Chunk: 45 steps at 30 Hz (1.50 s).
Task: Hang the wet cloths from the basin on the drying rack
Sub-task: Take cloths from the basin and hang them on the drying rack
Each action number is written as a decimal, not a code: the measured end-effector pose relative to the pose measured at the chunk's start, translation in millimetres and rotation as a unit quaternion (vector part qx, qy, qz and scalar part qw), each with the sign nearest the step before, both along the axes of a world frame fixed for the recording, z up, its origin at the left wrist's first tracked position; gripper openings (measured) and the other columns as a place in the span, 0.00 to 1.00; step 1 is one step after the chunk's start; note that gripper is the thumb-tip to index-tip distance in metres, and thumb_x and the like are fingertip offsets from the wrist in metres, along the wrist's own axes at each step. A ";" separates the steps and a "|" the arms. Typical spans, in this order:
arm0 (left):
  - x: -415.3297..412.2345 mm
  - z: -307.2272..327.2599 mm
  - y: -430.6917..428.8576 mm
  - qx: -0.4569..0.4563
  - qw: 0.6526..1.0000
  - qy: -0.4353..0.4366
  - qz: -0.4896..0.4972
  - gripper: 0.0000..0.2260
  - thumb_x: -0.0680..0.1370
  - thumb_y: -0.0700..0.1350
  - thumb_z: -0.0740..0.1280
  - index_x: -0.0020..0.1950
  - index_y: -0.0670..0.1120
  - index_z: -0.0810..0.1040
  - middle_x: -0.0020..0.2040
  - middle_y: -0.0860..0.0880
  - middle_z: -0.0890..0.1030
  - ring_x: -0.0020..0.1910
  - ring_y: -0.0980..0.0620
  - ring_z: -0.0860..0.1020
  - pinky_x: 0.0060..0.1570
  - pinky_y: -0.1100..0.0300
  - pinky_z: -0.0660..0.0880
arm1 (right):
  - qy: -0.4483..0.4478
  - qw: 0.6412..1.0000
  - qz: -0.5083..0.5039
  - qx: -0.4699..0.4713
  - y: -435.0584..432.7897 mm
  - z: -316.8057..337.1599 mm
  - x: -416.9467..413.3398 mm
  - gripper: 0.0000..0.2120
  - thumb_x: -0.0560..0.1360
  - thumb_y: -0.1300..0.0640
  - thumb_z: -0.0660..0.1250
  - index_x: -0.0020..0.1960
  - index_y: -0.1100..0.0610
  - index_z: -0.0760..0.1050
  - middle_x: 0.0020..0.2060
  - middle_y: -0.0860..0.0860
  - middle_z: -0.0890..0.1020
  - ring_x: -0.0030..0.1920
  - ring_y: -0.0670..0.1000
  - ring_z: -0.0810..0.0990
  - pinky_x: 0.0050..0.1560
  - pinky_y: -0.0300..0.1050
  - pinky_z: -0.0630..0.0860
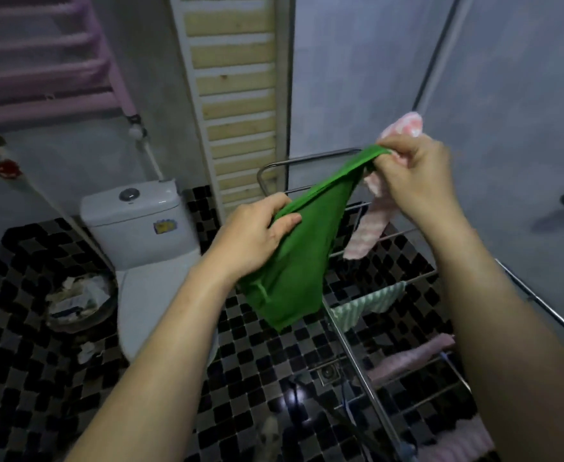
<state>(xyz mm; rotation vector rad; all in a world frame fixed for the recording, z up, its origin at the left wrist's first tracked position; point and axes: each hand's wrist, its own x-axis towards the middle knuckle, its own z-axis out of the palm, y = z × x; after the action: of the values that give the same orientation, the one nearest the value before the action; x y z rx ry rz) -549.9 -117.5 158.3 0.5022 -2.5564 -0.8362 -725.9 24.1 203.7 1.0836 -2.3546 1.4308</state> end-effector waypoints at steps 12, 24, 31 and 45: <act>-117.5 -49.0 -5.4 0.288 0.937 -0.140 -0.141 0.17 0.75 0.35 0.63 0.58 0.54 0.74 0.53 0.50 0.80 0.47 0.53 0.81 0.47 0.53 0.81 | 0.015 0.985 -0.174 -0.015 -1.5 2.4 -64.1 0.10 0.68 0.55 0.67 0.46 0.52 0.85 0.39 0.52 0.82 0.40 0.49 0.78 0.42 0.41 0.74; -238.4 -17.4 52.3 0.043 0.979 -0.061 -0.190 0.09 0.73 0.39 0.67 0.50 0.48 0.82 0.44 0.49 0.82 0.47 0.49 0.79 0.41 0.60 0.70 | -0.053 0.975 -0.139 0.167 46.8 -56.6 -105.1 0.07 0.69 0.58 0.74 0.48 0.55 0.85 0.34 0.53 0.77 0.38 0.52 0.75 0.36 0.43 0.65; -228.2 8.6 39.9 0.258 0.935 -0.015 -0.242 0.05 0.76 0.36 0.69 0.49 0.43 0.83 0.46 0.44 0.85 0.48 0.49 0.83 0.52 0.57 0.79 | -0.285 0.943 0.022 0.173 75.1 -90.7 -112.2 0.20 0.69 0.51 0.76 0.59 0.49 0.79 0.57 0.46 0.77 0.50 0.40 0.77 0.37 0.24 0.72; -208.0 43.8 27.9 0.362 0.884 0.217 -0.199 0.07 0.78 0.32 0.64 0.48 0.42 0.78 0.39 0.52 0.84 0.44 0.51 0.84 0.43 0.61 0.79 | -0.135 0.937 -0.046 0.318 65.5 -125.9 -122.6 0.10 0.73 0.57 0.69 0.53 0.52 0.82 0.38 0.48 0.77 0.35 0.44 0.73 0.34 0.34 0.64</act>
<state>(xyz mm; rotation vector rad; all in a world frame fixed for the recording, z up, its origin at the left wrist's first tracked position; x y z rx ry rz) -757.9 -89.6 202.0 -0.0407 -1.8858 -1.8370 -848.5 89.5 77.8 0.9136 -3.1403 0.8295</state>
